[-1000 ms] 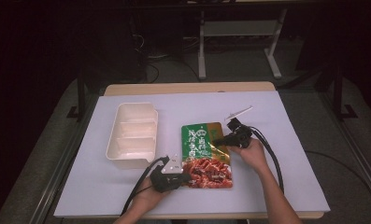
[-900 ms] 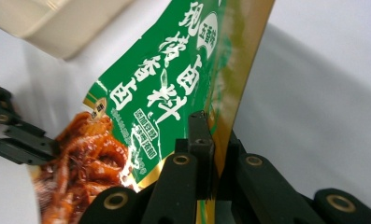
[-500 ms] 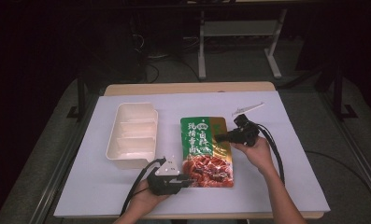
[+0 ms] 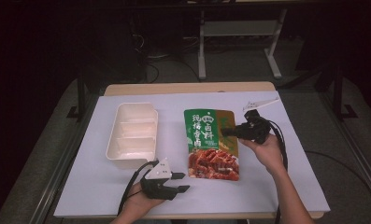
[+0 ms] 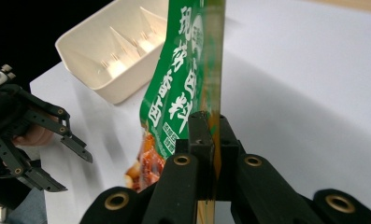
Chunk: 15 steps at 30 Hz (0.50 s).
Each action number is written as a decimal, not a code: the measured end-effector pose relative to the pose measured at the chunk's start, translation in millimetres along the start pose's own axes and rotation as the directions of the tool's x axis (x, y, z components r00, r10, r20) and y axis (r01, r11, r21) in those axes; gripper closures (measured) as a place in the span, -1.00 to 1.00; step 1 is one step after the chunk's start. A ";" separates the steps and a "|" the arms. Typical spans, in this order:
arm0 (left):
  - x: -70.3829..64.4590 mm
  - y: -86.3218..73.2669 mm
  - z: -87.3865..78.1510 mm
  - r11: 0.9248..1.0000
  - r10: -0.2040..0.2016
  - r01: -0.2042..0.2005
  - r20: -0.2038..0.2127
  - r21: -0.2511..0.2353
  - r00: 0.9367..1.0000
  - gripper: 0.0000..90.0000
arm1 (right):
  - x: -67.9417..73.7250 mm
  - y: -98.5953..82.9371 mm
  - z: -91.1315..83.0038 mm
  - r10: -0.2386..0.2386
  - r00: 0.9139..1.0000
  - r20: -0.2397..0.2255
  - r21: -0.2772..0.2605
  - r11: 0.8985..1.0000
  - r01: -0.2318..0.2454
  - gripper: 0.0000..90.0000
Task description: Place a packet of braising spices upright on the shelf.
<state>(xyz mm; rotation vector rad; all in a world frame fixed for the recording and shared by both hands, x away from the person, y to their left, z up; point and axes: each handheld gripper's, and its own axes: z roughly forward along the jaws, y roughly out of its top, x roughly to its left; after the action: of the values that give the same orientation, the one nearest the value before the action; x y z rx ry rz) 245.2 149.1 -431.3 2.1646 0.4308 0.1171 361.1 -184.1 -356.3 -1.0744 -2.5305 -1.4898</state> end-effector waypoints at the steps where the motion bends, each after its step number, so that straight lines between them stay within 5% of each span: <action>1: 0.0 0.0 0.0 1.000 0.000 0.000 0.000 0.000 1.000 0.16 | 2.7 3.0 -2.4 -0.010 1.000 0.005 -0.006 1.000 0.010 0.99; 15: -9.0 -15.4 -16.6 0.999 0.032 -0.032 -0.007 -0.035 0.999 -0.05 | 33.7 29.1 -16.1 -0.107 0.993 0.053 -0.039 0.993 0.109 1.00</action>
<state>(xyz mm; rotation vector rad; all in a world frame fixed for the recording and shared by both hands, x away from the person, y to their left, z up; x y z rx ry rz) 228.8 167.0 -433.1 2.1372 0.3953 0.1481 346.7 -169.0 -313.7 -1.0075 -2.6431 -1.5675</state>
